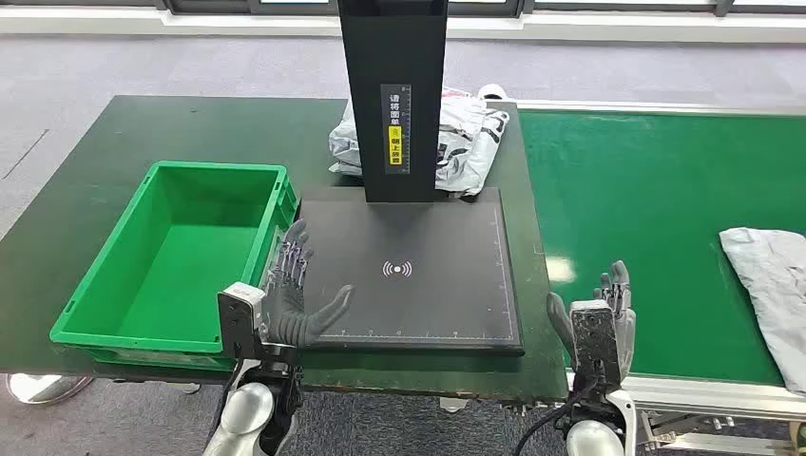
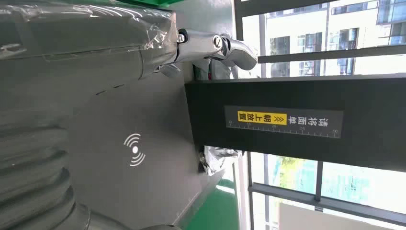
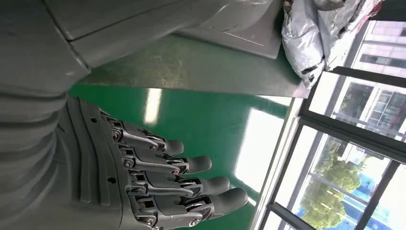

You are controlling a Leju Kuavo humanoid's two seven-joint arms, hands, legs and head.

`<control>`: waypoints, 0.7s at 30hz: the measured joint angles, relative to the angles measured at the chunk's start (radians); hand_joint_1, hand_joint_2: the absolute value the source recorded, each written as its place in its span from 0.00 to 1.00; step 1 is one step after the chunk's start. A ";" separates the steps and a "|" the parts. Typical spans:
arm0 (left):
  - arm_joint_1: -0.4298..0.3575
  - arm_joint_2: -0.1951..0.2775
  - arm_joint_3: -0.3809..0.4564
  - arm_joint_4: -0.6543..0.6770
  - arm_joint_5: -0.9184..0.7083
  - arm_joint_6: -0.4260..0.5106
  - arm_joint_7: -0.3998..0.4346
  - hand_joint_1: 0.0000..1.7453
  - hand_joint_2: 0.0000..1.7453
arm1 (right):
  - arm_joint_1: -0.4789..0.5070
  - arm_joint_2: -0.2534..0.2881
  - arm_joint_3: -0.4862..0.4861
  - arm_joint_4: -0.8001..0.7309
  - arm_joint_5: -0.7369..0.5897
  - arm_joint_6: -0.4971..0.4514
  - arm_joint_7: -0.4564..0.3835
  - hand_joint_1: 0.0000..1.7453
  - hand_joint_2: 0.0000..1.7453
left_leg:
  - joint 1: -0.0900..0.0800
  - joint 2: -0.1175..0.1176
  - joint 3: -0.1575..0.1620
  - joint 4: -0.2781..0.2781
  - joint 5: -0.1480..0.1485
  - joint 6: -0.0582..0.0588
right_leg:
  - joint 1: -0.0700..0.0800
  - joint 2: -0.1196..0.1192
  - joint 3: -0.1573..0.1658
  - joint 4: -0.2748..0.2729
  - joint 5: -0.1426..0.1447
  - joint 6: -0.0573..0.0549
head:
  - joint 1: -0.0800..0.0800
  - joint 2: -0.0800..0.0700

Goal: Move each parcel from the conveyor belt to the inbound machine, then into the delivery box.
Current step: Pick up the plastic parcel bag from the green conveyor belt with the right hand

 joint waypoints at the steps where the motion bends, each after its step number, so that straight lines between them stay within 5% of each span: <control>1: 0.003 0.000 0.001 -0.001 -0.004 0.002 0.000 0.00 1.00 | 0.000 0.001 0.000 0.002 0.002 -0.001 0.001 0.00 1.00 | 0.000 0.000 0.000 0.000 0.000 0.000 | 0.000 0.000 0.000 0.000 0.000 0.000 | 0.000 0.000; 21: 0.088 -0.007 0.010 -0.034 -0.054 0.047 0.041 0.00 1.00 | 0.004 0.031 0.008 0.022 0.115 0.050 0.102 0.00 1.00 | 0.000 0.000 0.000 0.000 0.000 0.000 | 0.000 0.000 0.000 0.000 0.000 0.000 | 0.000 0.000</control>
